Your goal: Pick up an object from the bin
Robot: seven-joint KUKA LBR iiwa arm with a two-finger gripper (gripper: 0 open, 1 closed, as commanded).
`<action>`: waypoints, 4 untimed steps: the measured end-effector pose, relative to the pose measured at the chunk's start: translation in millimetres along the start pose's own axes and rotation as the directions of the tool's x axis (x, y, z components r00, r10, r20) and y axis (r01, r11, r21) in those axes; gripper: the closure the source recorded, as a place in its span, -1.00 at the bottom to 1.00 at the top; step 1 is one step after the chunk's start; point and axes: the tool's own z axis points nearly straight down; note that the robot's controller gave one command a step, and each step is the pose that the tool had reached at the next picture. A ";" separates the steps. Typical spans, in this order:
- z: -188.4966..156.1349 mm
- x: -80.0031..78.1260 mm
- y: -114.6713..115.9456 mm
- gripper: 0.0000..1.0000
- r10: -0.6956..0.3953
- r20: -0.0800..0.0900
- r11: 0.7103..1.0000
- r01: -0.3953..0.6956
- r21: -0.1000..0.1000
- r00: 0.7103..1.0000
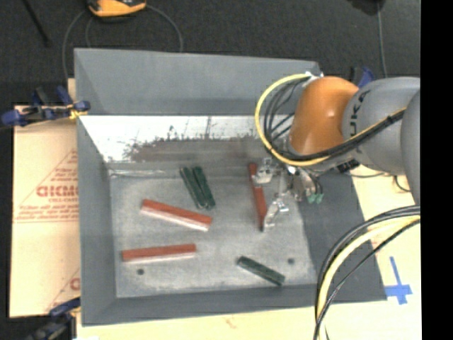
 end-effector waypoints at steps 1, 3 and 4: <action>0.4 -10.6 8.2 -1.00 0.019 -0.032 1.000 -0.018 0.006 0.999; 1.7 1.3 -68.7 1.00 -0.183 0.028 0.983 0.183 0.007 0.983; 4.3 -0.1 -66.9 -1.00 -0.183 0.041 0.983 0.183 0.009 0.982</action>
Offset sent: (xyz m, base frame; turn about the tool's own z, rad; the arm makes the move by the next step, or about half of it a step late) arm -0.0288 -0.0633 -0.0082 -0.0782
